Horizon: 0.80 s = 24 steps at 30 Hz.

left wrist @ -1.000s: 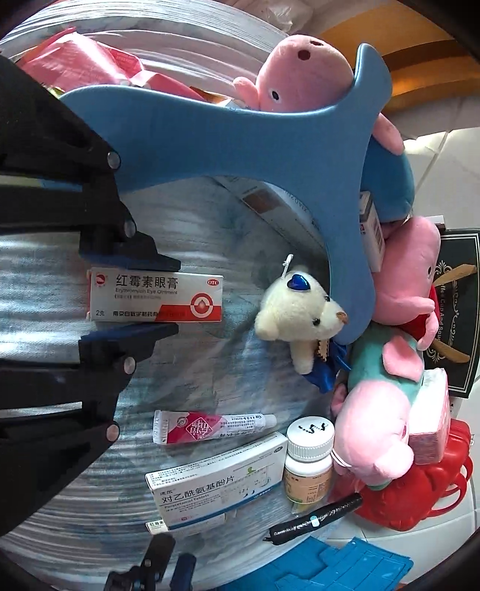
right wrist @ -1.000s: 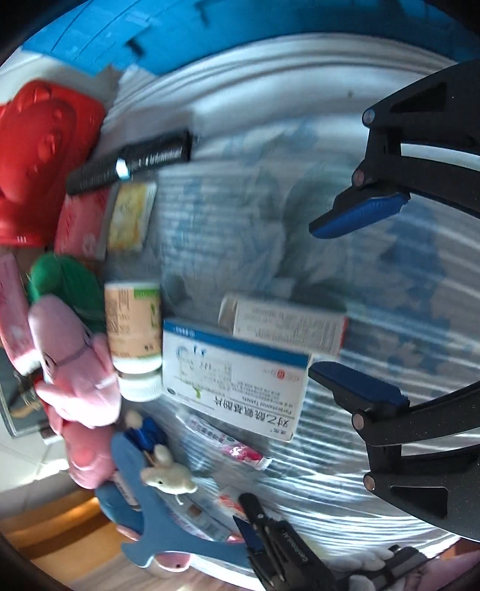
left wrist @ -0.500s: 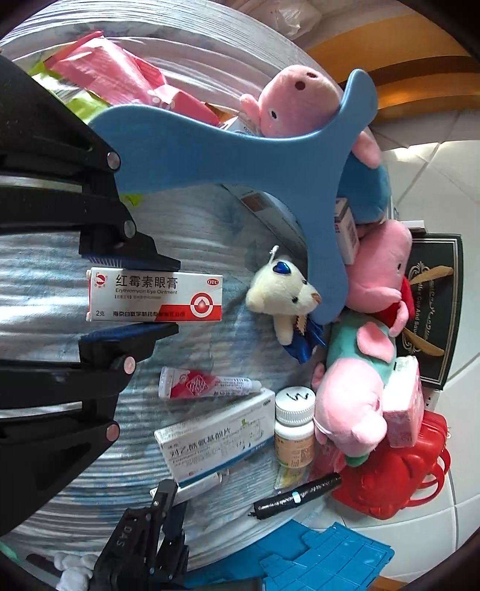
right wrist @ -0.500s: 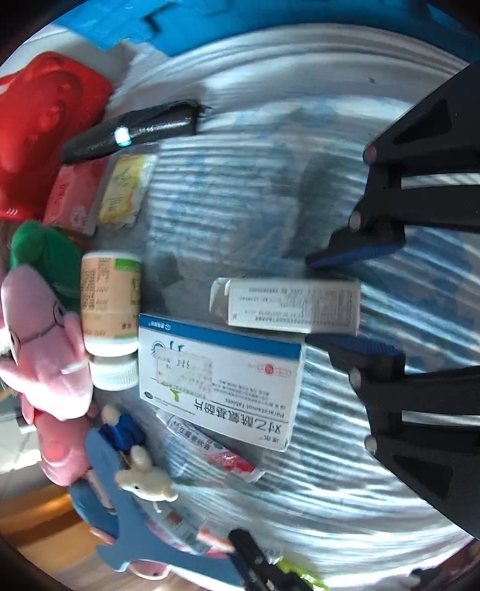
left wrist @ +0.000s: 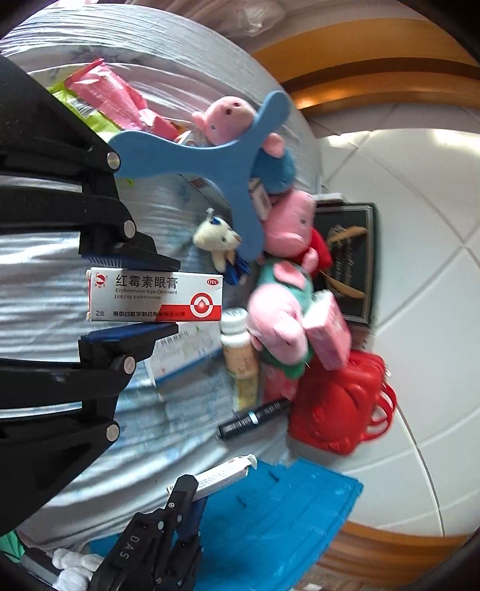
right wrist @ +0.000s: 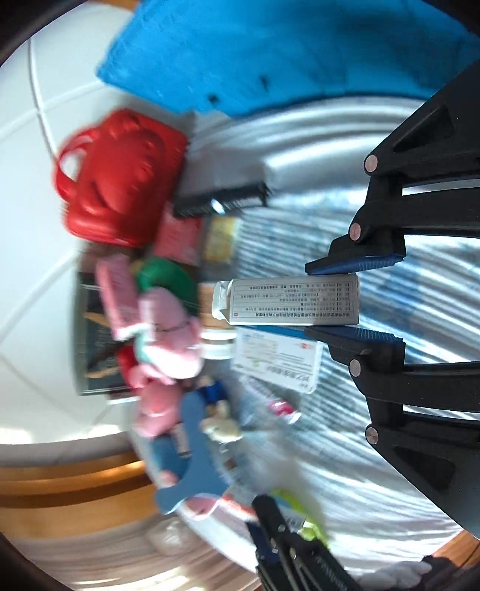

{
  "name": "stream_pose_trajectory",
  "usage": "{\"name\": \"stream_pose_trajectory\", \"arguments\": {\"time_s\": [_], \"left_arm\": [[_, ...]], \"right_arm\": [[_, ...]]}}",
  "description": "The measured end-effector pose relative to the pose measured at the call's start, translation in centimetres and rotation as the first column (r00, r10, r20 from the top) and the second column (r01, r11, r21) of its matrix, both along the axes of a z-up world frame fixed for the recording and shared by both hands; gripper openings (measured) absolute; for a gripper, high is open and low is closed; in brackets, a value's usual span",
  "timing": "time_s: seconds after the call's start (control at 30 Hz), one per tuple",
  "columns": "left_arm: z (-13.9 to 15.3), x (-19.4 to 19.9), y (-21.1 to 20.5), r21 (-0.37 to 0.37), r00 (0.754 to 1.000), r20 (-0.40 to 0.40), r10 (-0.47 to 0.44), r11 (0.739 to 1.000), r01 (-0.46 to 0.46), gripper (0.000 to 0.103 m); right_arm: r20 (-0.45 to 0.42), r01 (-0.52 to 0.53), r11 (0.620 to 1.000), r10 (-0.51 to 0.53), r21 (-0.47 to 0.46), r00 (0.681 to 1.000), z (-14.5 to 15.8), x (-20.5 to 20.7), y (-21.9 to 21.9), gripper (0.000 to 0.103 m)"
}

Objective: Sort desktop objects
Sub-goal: 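Carry both medicine boxes into the blue bin and release them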

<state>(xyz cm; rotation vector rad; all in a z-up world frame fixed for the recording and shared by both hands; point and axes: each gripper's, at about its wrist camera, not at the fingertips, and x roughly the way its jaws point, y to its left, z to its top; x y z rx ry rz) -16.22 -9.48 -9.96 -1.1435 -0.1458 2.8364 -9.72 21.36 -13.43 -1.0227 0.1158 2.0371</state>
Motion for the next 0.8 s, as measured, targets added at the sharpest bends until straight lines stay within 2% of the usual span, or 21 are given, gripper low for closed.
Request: {"name": "stream_pose_trajectory", "arguments": {"time_s": [0.2, 0.33, 0.5, 0.8], "left_arm": [[4.9, 2.4, 4.1, -0.006, 0.992, -0.103, -0.07, 0.998, 0.07, 0.026], [8.1, 3.8, 8.1, -0.008, 0.974, -0.175, -0.146, 0.989, 0.147, 0.026], [12.0, 5.4, 14.4, -0.02, 0.933, -0.257, -0.251, 0.967, 0.255, 0.026], [17.3, 7.1, 27.5, -0.025, 0.855, -0.346, -0.386, 0.915, 0.403, 0.026]], "right_arm": [[-0.084, 0.019, 0.992, -0.009, 0.122, 0.996, 5.5, 4.4, -3.6, 0.026], [-0.146, 0.06, 0.976, -0.029, 0.209, 0.989, 9.5, 8.1, -5.5, 0.026], [-0.212, 0.142, 0.943, -0.078, 0.302, 0.974, 14.0, 13.3, -6.6, 0.026], [-0.268, 0.276, 0.892, -0.185, 0.358, 0.945, 18.9, 23.9, -4.6, 0.026]]}}
